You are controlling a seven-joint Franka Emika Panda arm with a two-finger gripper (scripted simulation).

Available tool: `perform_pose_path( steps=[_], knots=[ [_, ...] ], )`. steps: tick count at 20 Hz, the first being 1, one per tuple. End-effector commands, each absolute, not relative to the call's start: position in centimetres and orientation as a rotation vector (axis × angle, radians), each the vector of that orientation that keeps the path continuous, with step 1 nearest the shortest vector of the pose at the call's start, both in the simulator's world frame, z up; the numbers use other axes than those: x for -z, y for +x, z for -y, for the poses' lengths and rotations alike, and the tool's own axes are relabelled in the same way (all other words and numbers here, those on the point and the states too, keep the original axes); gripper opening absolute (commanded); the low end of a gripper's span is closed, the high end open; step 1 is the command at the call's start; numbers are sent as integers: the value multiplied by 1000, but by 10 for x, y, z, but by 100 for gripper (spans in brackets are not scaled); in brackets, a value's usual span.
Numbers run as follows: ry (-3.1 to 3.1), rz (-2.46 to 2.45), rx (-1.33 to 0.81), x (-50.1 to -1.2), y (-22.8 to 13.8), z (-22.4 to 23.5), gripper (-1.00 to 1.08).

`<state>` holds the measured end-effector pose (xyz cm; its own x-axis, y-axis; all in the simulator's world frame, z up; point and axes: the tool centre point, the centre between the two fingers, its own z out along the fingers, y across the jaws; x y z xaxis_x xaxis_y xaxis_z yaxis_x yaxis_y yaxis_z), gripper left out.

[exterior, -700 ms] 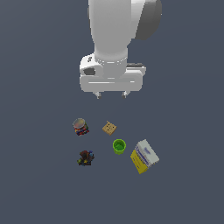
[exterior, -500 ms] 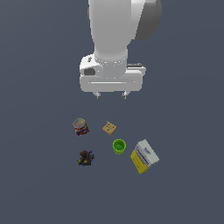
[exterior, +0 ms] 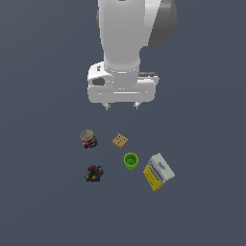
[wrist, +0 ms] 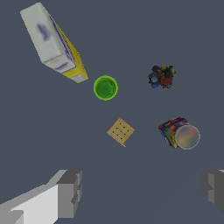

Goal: Pick up a designated object from a clutter of objects.

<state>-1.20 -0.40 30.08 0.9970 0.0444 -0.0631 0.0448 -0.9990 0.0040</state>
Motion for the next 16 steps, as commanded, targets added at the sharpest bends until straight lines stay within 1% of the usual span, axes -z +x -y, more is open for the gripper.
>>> perform_pose_path(
  steps=[1,9,16],
  knots=[
    [3134,-62,98,-300,-11,4,100],
    [3135,59,91,-288,-2,1,100],
    [3125,266,80,-266,13,-4,100]
  ],
)
